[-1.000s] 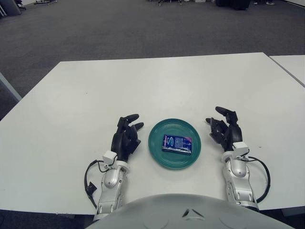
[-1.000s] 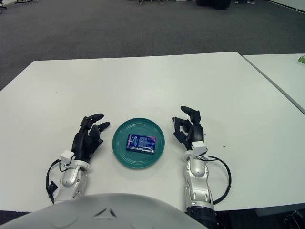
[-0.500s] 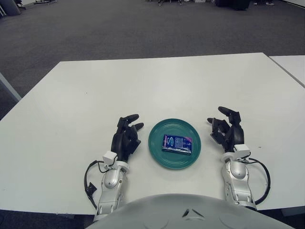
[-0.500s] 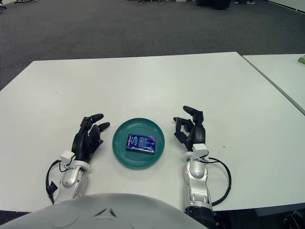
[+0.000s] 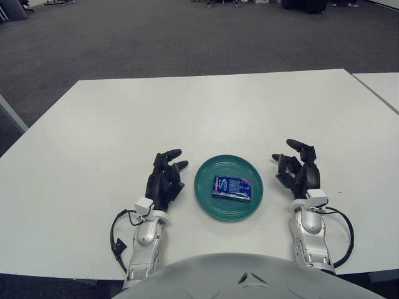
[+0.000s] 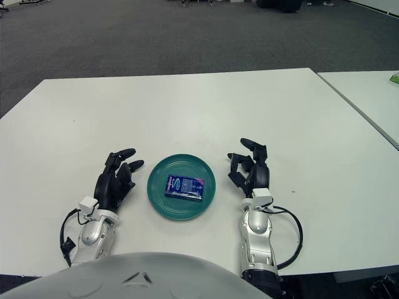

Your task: Put the gum into the plate.

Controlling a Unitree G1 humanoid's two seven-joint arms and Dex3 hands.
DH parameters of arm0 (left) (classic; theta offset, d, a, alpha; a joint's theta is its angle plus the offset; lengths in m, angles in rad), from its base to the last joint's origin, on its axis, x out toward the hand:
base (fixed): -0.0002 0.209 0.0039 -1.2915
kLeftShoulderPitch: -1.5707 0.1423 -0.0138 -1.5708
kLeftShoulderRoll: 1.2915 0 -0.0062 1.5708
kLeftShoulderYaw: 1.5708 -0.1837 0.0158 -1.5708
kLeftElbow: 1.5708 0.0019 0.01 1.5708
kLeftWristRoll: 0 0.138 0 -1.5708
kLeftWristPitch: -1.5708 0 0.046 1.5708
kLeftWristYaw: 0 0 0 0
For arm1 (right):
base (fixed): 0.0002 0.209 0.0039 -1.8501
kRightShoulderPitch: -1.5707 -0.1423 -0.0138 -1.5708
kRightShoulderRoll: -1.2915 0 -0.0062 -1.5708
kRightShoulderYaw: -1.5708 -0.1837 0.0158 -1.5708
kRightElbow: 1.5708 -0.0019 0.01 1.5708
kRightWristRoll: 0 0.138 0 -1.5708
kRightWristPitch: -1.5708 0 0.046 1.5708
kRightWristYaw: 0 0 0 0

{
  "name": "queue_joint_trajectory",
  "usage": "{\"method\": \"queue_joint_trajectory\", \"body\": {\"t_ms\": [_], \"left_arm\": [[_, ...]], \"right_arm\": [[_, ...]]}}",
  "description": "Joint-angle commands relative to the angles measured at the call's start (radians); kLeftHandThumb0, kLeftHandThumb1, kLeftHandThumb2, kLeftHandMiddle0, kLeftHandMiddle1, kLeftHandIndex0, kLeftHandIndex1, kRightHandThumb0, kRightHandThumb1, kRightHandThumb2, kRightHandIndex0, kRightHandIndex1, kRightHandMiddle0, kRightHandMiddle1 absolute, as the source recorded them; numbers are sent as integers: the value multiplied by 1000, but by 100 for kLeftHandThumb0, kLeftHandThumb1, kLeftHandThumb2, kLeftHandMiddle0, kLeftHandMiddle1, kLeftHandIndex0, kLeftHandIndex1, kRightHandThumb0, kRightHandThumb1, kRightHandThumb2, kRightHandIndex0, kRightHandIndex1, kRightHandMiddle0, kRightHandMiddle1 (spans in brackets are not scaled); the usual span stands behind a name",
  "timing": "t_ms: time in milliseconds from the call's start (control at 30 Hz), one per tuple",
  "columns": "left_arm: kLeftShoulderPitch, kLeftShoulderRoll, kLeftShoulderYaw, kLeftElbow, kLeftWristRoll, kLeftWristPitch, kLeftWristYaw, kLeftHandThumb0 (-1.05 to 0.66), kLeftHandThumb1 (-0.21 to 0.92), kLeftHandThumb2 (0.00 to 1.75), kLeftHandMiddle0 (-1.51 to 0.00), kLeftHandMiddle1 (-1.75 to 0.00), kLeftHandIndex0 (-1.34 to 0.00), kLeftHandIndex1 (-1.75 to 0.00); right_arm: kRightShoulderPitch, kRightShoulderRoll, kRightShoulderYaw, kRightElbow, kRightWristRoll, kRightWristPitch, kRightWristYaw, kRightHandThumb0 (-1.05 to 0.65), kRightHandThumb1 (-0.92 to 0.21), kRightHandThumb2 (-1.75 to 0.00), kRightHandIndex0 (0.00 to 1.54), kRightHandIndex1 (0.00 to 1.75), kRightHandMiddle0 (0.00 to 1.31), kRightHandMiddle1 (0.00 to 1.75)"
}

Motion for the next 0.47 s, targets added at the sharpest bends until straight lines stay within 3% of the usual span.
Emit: {"method": "queue_joint_trajectory", "body": {"t_ms": [0, 433], "left_arm": [[17, -5, -1, 29, 12, 38, 15, -75, 92, 77, -34, -111, -20, -129], [19, -5, -8, 24, 28, 40, 29, -76, 92, 78, -34, -111, -18, -129]], "right_arm": [[49, 18, 0, 50, 19, 43, -1, -42, -70, -91, 56, 94, 11, 116], [55, 16, 2, 36, 16, 47, 0, -42, -70, -91, 56, 94, 13, 115]]}}
